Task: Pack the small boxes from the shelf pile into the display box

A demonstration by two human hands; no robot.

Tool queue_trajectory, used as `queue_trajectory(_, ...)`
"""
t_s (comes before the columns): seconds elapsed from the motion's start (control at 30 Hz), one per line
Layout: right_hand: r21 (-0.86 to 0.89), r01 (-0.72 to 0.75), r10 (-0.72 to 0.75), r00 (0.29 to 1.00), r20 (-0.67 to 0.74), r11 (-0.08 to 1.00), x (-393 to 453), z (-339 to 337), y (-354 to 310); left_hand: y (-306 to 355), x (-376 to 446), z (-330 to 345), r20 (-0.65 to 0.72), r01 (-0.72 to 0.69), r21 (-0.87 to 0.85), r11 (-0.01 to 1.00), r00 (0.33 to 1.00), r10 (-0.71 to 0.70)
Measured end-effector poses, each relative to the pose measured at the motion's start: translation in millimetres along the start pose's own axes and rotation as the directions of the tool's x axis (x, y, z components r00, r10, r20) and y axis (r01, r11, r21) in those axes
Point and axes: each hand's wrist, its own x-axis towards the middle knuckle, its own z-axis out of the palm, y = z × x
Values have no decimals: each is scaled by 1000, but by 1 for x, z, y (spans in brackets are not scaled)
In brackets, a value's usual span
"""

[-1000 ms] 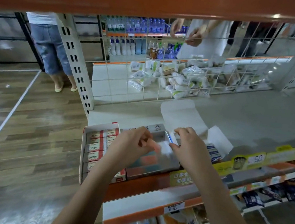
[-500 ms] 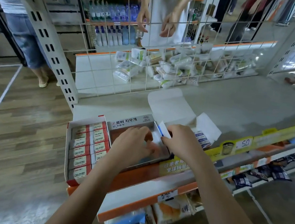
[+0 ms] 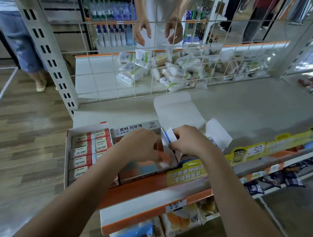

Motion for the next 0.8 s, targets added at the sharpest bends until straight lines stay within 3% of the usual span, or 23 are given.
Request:
queue_trajectory(0.1, -23, -9, 9, 1000, 21, 1000, 2, -3, -2, -1, 0, 0, 51, 6, -46, 999, 999, -3)
queue_trajectory(0.4, -57, -13, 16, 999, 46, 998, 6, -5, -1, -2, 2, 6, -21, 8, -137, 991, 1000, -11)
queue_trajectory(0.8, -67, -27, 29, 999, 30, 997, 5, -3, 0, -3, 2, 9, -1, 17, -246, 969, 1000, -17)
